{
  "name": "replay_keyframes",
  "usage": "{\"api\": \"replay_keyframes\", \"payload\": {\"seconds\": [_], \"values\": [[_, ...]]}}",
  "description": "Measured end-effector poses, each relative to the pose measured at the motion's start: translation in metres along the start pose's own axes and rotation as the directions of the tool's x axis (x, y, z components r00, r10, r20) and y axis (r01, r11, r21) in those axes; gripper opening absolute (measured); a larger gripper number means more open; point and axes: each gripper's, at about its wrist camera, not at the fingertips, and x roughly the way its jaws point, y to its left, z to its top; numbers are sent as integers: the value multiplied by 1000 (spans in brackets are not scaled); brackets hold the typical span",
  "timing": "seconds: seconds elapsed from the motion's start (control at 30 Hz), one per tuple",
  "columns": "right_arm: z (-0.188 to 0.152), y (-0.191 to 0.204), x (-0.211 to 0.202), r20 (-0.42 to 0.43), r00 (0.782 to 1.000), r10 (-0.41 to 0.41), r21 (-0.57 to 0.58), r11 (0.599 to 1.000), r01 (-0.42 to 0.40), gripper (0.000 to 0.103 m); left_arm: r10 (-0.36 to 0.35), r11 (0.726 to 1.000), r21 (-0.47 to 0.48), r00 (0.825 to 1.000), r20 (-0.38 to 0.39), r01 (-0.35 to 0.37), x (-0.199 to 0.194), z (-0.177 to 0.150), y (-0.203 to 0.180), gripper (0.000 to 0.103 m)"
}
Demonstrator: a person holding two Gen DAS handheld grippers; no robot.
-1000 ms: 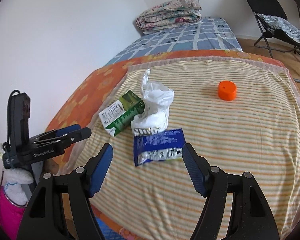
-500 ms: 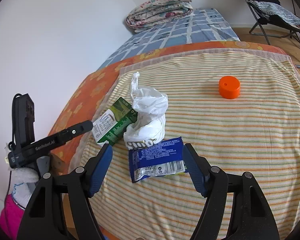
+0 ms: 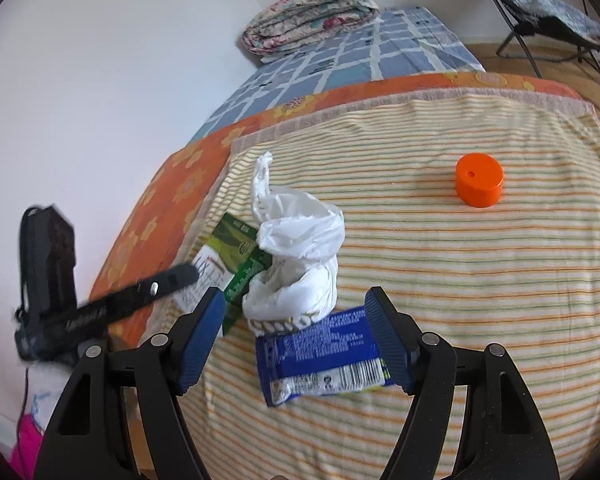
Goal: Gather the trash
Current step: 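Move both grippers back over the milk carton and white bag on the bed, then grasp the milk carton with the left gripper while the right grasps the white bag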
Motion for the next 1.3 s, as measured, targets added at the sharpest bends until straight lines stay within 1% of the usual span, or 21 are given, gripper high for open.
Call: {"api": "replay_keyframes", "payload": {"seconds": [0.2, 0.33, 0.43, 0.6, 0.63, 0.67, 0.73, 0.8, 0.83, 0.87, 0.93, 0.97, 1.03, 1.2, 1.27, 1.3], "values": [[6, -16, 18, -21, 1000, -7, 80, 997, 9, 72, 91, 988, 132, 995, -32, -86, 8, -10, -25, 75], [9, -21, 29, -35, 999, 24, 139, 990, -19, 72, 159, 968, 201, 987, -40, -147, 18, -17, -36, 75], [10, -21, 37, -41, 998, 40, 157, 987, -33, 72, 177, 962, 217, 984, -29, -167, 21, -20, -39, 75], [11, -18, 50, -57, 998, 27, 145, 989, -19, 72, 189, 959, 220, 982, -20, -180, 23, -21, -37, 74], [10, -18, 52, -63, 998, 26, 146, 989, -17, 72, 199, 955, 227, 980, -16, -190, 24, -21, -37, 68], [10, -17, 54, -70, 997, 20, 148, 989, -10, 72, 211, 952, 232, 977, -15, -202, 25, -21, -37, 66], [9, -17, 57, -73, 997, 8, 146, 989, 3, 71, 206, 952, 234, 979, -10, -198, 24, -22, -37, 66], [9, -16, 59, -81, 997, 5, 137, 991, 6, 57, 202, 954, 228, 979, -10, -195, 24, -22, -36, 66], [9, -15, 60, -89, 996, 11, 135, 991, 1, 44, 201, 955, 226, 980, -11, -193, 23, -22, -36, 65], [9, -15, 60, -93, 996, 17, 133, 991, -4, 36, 198, 956, 222, 980, -11, -191, 23, -21, -35, 65], [7, -13, 58, -85, 996, 17, 123, 992, -6, 32, 192, 960, 211, 981, -11, -185, 21, -21, -34, 65], [7, -11, 56, -79, 997, 11, 114, 993, -2, 25, 190, 961, 207, 982, -11, -184, 20, -21, -33, 65], [7, -9, 51, -63, 998, 4, 101, 995, 2, 18, 186, 963, 198, 983, -7, -181, 16, -20, -32, 65], [11, -5, 32, -6, 1000, 3, 86, 996, -3, 10, 185, 965, 188, 983, 11, -183, 7, -21, -30, 65], [10, -3, 25, 12, 1000, -1, 78, 997, 0, 4, 182, 966, 182, 983, 16, -182, 4, -21, -29, 65], [10, -2, 23, 18, 1000, -2, 73, 997, 1, 4, 180, 967, 178, 984, 18, -180, 2, -21, -29, 65]]}}
